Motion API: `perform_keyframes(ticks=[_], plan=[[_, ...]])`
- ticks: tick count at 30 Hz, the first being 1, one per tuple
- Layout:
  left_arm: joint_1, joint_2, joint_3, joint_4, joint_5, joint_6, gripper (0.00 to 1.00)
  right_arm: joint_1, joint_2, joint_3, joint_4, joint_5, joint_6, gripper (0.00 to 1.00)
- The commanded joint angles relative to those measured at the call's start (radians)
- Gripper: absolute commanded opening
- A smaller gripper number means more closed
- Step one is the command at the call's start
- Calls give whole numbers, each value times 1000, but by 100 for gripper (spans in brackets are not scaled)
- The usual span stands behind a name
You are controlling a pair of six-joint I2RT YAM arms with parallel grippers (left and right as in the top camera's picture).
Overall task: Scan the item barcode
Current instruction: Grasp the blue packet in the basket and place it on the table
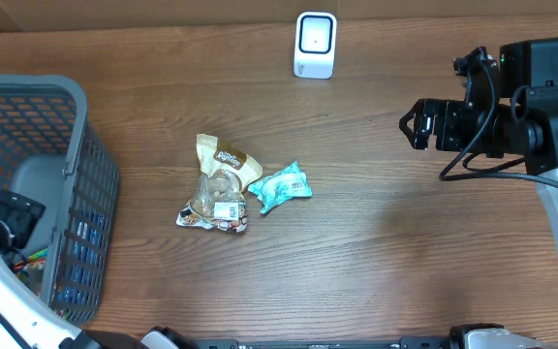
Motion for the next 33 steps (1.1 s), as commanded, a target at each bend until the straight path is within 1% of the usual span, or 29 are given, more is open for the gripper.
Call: perform_keyframes(ticks=[1,5,9,14,16,18,19,20,22,23,25,28,29,33], plan=[[-29,-2,-151,86,56,60,90,3,-6,22,16,-5,-5,100],[-39,29,-306,221,58,72,92,3,-6,22,30,-5,-4,100],[-39,84,-388,315,60,63,92,3,-6,22,33,-5,-4,100],[-39,184,-411,363,60,62,91,3,-6,22,33,-5,-4,100],[-39,229,-412,372,60,52,89,3,-6,22,33,-5,-4,100],[-39,285,-411,382,59,52,78,3,-6,22,33,-5,-4,100],[-39,307,-412,382,59,52,67,3,-6,22,33,-5,-4,100],[-39,322,-411,382,59,52,51,3,-6,22,33,-5,-4,100],[-39,333,-411,382,60,52,26,3,-6,22,33,-5,-4,100],[-39,332,-408,378,62,34,4,3,-6,22,33,-5,-4,100],[-39,330,-381,357,95,34,4,3,-6,22,33,-5,-4,100],[-39,330,-232,236,172,43,4,3,-6,22,33,-5,-4,100],[-39,330,-127,156,202,60,4,3,-6,22,33,-5,-4,100],[-42,323,203,-48,274,98,4,3,-6,22,33,-5,-3,100]])
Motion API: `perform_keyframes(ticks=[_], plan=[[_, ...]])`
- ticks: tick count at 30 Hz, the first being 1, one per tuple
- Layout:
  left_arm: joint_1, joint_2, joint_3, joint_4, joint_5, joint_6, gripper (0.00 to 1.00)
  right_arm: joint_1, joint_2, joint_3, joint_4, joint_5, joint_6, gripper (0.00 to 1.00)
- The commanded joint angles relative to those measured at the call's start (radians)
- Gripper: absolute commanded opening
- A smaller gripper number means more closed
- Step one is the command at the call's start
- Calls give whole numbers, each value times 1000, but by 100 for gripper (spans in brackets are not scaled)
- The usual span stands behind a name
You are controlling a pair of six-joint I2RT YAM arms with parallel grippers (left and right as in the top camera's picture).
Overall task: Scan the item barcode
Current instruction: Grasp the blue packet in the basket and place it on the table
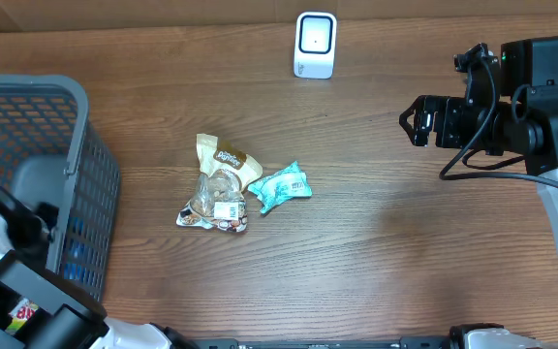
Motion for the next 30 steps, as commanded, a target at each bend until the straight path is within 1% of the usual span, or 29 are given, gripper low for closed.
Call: perform_keyframes(ticks=[1,2,4,6,8,9,11,13,15,16,17,20,26,27,30], plan=[[-16,-30,389,-147,141,58,4,3,-6,22,6,-6,-3,100],[-20,-32,439,-172,153,65,4,3,-6,22,7,-6,-3,100],[-53,-43,678,-285,185,79,4,3,-6,22,12,-6,-3,100],[-98,-51,822,-349,185,80,4,3,-6,22,13,-5,-3,100],[-198,-70,966,-427,184,107,4,3,-6,22,12,-5,-3,100],[-260,-83,1008,-457,185,128,4,3,-6,22,12,-5,-3,100],[-376,-101,1026,-480,186,161,4,3,-6,22,12,-5,-3,100],[-546,-108,1023,-516,201,200,4,3,-6,22,14,-5,-3,100],[-674,-95,1006,-531,207,202,4,3,-6,22,18,-6,-2,100],[-796,-82,963,-524,206,202,4,3,-6,22,20,-6,0,100],[-866,-72,927,-510,198,202,4,3,-6,22,20,-6,0,100],[-1005,-42,799,-444,176,190,4,3,-6,22,19,-6,0,100],[-1198,52,484,-241,182,144,4,3,-6,22,19,-5,0,100],[-1234,87,415,-189,185,125,4,3,-6,22,19,-5,0,100],[-1293,174,312,-111,184,45,4,3,-6,22,19,-5,0,100]])
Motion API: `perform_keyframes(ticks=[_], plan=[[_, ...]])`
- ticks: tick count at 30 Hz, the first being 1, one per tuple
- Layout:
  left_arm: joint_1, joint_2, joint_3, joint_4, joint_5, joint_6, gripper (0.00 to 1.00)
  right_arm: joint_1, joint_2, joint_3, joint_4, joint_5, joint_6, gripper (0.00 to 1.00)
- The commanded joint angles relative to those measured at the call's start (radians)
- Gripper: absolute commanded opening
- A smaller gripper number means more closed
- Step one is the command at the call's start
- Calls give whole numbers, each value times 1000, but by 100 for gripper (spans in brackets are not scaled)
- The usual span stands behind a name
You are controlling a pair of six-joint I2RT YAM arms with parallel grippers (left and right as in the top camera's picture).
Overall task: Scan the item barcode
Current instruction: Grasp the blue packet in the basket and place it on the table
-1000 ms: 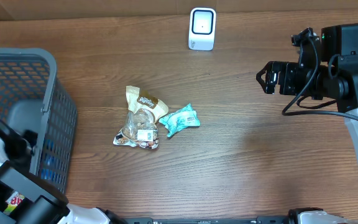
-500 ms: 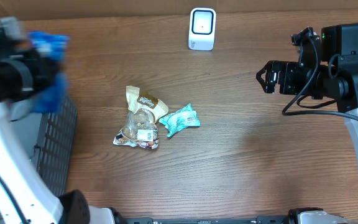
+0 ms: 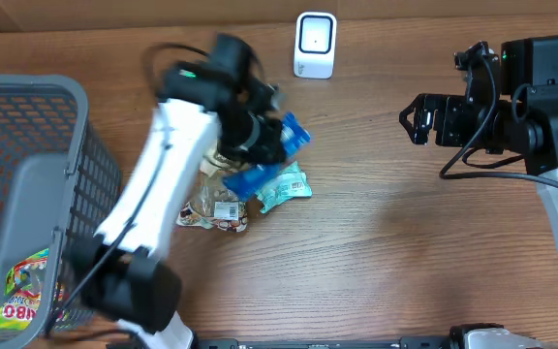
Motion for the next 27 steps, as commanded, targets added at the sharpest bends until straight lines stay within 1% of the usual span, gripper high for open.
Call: perform_keyframes(ticks=[1,3,7,8,9,10,11,12,14,16,19,23,24,25,27], plan=[[-74,104,-113,59,6,-134,4,3,-6,22,6,-5,-1,100],[-105,158,-139,89,6,-187,4,3,-6,22,6,-5,-1,100],[-153,237,-141,112,5,-203,5,3,-6,22,6,-5,-1,100],[-158,241,-141,114,4,-203,15,3,-6,22,6,-5,-1,100],[-159,245,-141,118,4,-202,29,3,-6,22,6,-5,-1,100],[-159,245,-140,118,3,-202,39,3,-6,22,6,-5,-1,100],[-154,244,-131,111,2,-201,47,3,-6,22,6,-5,-1,100],[-145,244,-117,99,2,-196,49,3,-6,22,6,-5,-1,100],[-119,243,-68,55,1,-178,51,3,-6,22,6,-5,-1,100],[-88,242,17,-14,-5,-154,50,3,-6,22,6,-5,-1,100],[-16,226,263,-187,-68,-118,47,3,-6,22,6,-5,-1,100],[98,148,613,-383,-196,-122,46,3,-6,22,6,-5,-1,100],[129,117,663,-385,-216,-126,45,3,-6,22,6,-5,-1,100],[164,71,688,-385,-229,-129,47,3,-6,22,6,-6,-1,100],[239,-12,707,-385,-309,-158,47,3,-6,22,5,-6,-1,100]])
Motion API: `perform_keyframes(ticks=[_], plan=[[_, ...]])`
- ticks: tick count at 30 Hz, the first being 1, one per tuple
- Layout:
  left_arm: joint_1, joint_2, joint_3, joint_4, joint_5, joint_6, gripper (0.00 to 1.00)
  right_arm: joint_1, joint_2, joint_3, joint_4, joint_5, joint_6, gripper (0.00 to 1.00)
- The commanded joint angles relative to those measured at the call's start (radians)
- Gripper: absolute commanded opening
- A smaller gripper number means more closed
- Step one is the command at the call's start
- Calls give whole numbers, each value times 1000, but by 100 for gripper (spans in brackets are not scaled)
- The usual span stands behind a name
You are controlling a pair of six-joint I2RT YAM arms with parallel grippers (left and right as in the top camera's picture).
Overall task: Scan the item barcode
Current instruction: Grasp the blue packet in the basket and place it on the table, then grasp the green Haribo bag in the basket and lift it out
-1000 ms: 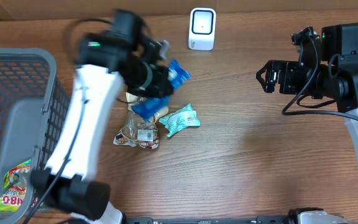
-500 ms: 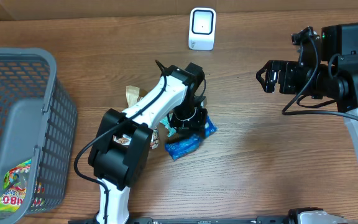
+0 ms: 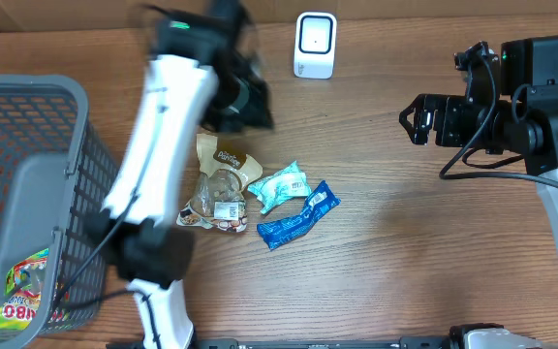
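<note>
A blue packet lies flat on the wooden table, just below and right of a teal packet. The white barcode scanner stands at the far edge. My left arm reaches up the table, and its motion-blurred left gripper is left of and below the scanner, well clear of the blue packet, holding nothing. At the right side, my right gripper hovers open and empty.
A grey mesh basket fills the left side, with a colourful packet inside. A beige and clear snack bag lies next to the teal packet. The right arm's body and cables occupy the right edge.
The blue packet was in my left gripper above the pile; now it lies on the table right of the pile. The left gripper has moved up toward the far edge. The right arm is unchanged.
My left arm was down in the basket at the left. Then it stood over the middle pile with a blue packet in its gripper. Now the packet rests on the table and the gripper is away from it. The right gripper stayed still and open.
</note>
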Motion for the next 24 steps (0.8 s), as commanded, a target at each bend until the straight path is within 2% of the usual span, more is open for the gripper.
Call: perform_keyframes(ticks=[1,5,6,7,8,10,15,17,22,24], plan=[[179,-252,90,-15,-201,-28,47,3,-6,22,2,-6,-1,100],[447,-429,41,-15,-233,-30,51,3,-6,22,-2,-6,-1,100],[577,-489,-6,-15,-254,-30,60,3,-6,22,-1,-6,-1,100],[631,-510,-31,-15,-278,-30,66,3,-6,22,-1,-6,-1,100],[716,-538,-77,-15,-331,-34,81,3,-6,22,-1,-6,-1,100],[853,-560,-168,-15,-410,-68,90,3,-6,22,-1,-6,-1,100],[1026,-541,-417,55,-410,-126,93,3,-6,22,-1,-6,-1,100],[1060,-536,-542,130,-411,-147,97,3,-6,22,-1,-6,-1,100],[1122,-535,-836,317,-399,-177,98,3,-6,22,-1,-6,-1,100],[1149,-535,-967,401,-447,-218,99,3,-4,22,-1,-6,-2,100]])
